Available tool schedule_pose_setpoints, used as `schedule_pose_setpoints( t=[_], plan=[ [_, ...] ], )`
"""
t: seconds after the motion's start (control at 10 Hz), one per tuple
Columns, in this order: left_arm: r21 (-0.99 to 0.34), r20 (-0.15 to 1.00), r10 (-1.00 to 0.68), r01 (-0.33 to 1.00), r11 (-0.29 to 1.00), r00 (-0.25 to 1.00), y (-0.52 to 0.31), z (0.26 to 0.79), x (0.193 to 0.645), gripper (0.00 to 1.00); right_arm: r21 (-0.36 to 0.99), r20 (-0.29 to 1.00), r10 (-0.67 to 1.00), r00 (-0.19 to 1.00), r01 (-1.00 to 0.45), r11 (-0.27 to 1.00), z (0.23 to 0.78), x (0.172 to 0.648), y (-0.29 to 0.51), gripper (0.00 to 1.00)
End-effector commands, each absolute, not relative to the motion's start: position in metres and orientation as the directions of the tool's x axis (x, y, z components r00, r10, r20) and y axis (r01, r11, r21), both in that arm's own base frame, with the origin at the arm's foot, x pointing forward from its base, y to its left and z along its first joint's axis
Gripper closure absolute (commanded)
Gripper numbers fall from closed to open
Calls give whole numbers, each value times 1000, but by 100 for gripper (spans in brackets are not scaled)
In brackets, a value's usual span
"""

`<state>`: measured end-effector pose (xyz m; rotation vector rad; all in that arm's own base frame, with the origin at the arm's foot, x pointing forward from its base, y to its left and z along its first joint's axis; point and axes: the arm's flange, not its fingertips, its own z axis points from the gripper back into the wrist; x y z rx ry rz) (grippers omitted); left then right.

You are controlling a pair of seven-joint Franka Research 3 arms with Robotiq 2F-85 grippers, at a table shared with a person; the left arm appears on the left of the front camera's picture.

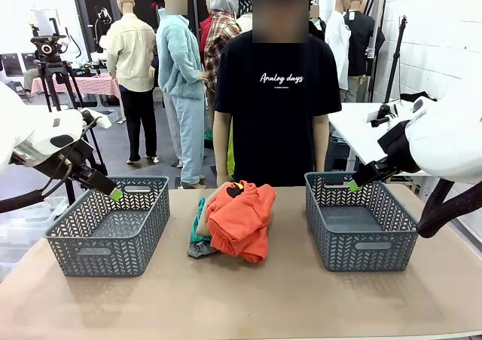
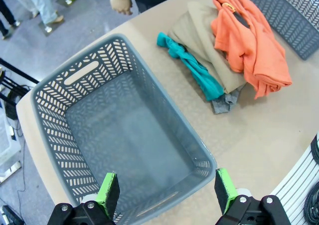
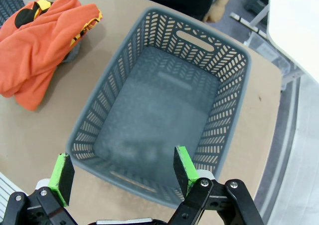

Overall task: Sort the tops and bottoms.
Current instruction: Lift clothes from the center of the table with your left hand.

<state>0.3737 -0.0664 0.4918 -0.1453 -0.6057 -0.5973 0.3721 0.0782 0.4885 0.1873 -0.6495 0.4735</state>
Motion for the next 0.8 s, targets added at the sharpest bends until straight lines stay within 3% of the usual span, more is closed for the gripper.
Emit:
schedule_pose_setpoints(
  t=[0.0, 0.7],
  plan=[
    [35, 580, -485, 574, 818, 655, -66, 493, 373, 0, 33, 626, 355, 695, -479, 877, 488, 373, 78, 0],
    [42, 574, -485, 567, 822, 660, -66, 492, 374, 0, 33, 626, 355, 695, -479, 877, 488, 373, 78, 0]
  ],
)
